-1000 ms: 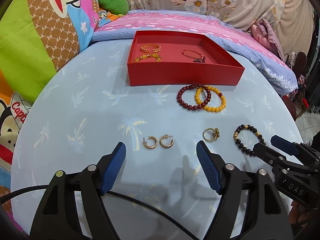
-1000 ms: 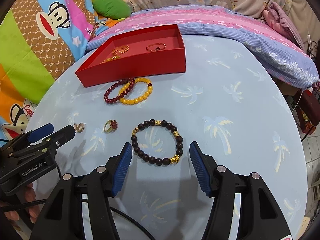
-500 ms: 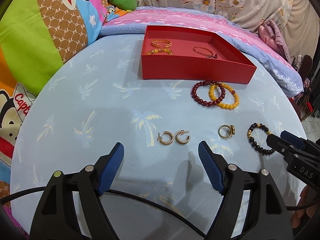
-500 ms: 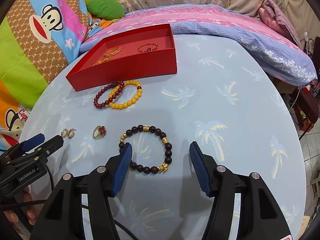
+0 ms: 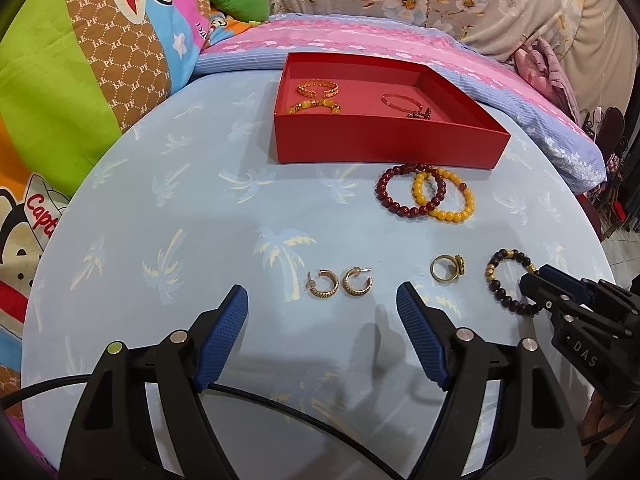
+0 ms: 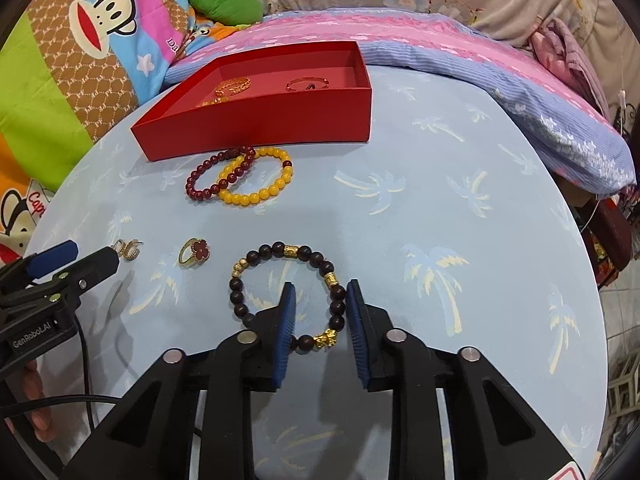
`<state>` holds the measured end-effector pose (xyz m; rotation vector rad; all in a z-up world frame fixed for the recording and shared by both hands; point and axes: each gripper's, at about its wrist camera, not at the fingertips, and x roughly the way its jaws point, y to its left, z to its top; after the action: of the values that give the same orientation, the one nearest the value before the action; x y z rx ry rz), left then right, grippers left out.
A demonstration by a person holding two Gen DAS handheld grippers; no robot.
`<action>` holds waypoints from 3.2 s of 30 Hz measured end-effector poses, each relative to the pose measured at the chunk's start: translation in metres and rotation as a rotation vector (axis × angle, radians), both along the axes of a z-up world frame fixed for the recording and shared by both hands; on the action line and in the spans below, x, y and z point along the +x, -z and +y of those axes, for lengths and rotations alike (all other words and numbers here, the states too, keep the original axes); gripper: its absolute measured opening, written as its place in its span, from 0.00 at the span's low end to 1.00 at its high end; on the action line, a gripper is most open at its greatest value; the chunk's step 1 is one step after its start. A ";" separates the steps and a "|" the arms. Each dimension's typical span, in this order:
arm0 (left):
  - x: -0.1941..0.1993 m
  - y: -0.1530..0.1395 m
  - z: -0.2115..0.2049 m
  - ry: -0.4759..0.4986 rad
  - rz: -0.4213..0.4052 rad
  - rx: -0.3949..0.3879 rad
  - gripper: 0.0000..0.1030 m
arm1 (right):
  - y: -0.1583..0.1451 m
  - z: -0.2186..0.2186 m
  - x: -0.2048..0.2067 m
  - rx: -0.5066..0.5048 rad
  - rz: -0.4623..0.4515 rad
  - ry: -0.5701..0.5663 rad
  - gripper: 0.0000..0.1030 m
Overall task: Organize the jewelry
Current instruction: 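Lower the right tool onto the black-and-gold bead bracelet and close it, then lift the black-and-gold bracelet with the right tool while the left tool grasps the dark red bead bracelet, then carry both bracelets into the red box and open both tools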
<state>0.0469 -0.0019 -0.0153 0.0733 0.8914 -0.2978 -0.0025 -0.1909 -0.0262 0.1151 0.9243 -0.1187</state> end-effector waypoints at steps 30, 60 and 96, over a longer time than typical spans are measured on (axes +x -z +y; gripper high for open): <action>0.095 0.014 -0.065 0.032 0.053 0.032 0.49 | 0.000 -0.007 0.024 0.057 0.000 -0.012 0.08; 0.045 -0.060 -0.042 0.127 -0.025 -0.065 0.07 | -0.059 0.002 0.004 0.041 -0.126 -0.035 0.08; 0.042 -0.087 -0.009 0.102 -0.058 -0.096 0.07 | -0.089 0.004 0.019 0.025 -0.194 -0.053 0.08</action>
<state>0.0887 -0.0112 0.0717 0.0382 0.8157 -0.4307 0.0163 -0.1872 0.0625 0.1233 0.7349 -0.0454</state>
